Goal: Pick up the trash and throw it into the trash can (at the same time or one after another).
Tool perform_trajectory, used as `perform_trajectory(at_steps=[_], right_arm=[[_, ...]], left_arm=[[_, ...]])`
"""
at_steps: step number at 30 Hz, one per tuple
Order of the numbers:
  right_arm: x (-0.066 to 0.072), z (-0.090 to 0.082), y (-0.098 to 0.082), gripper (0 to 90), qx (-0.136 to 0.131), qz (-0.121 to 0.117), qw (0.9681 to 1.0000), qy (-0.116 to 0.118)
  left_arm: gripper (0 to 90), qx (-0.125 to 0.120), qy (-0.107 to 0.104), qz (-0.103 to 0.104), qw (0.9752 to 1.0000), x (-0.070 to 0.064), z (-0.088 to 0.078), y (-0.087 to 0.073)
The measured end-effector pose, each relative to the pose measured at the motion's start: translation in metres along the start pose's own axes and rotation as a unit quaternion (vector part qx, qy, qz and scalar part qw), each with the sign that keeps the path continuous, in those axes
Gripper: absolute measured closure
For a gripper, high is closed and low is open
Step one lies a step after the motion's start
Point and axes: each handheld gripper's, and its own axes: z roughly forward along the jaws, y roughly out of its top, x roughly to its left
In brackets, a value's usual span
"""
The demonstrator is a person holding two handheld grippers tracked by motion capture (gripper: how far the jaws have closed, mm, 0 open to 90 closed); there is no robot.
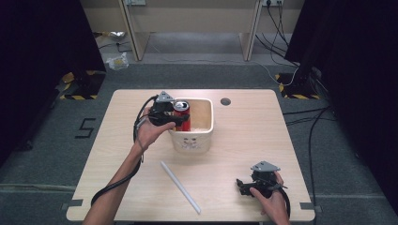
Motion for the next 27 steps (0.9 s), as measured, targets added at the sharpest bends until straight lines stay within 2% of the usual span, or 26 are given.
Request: perform_trajectory(at_steps=[4, 14, 27], right_arm=[[0.0, 0.0, 0.0, 0.0, 0.001, 0.002, 1.0, 0.0], [0.0, 0.0, 0.0, 0.0, 0.001, 0.001, 1.0, 0.0], [0.0, 0.0, 0.0, 0.0, 0.001, 0.001, 1.0, 0.0]], left_arm=[[33.0, 0.003, 0.001, 0.006, 1.0, 0.0, 0.0, -0.001], [32.1, 0.005, 0.002, 0.001, 1.0, 0.001, 0.001, -0.003], [26.3, -0.022, 0.001, -0.007, 0.9997, 0.0, -0.011, 0.003]])
